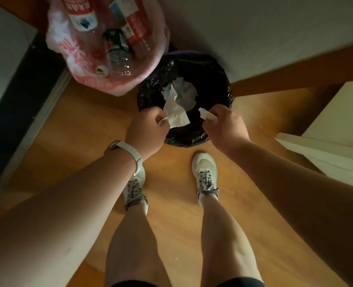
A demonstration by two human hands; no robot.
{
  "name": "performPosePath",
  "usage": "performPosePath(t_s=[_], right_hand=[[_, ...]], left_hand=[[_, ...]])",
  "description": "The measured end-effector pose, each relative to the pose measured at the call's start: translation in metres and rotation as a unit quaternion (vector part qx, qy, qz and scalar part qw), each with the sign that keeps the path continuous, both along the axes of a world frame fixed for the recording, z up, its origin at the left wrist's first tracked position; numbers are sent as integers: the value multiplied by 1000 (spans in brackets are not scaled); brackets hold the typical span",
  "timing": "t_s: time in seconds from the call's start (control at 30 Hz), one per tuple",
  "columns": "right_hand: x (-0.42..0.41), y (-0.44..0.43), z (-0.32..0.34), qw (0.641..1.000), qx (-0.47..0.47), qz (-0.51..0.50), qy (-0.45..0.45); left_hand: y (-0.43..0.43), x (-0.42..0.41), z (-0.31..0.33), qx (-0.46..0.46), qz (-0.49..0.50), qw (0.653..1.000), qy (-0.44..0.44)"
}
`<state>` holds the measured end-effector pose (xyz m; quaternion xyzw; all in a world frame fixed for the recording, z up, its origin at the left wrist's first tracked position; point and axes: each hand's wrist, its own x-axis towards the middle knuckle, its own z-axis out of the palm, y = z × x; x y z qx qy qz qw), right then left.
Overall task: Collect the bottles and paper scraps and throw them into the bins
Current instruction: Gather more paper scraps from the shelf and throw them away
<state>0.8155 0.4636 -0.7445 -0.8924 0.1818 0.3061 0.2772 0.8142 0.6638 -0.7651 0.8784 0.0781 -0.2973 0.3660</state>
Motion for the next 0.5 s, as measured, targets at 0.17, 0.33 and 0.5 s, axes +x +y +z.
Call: performPosePath(t_s=[0.17,0.33,0.5], right_hand=[[-6,-6,-28,998,-20,46,-22],[-8,-11,1,991,-91,93,-18],[1,-3,56,986,-102,130,-31]], left_hand=[[-11,-1,-19,-45,46,997,38],[-5,-3,13,-40,31,997,55],[11,9,68,-10,-9,1000,12]])
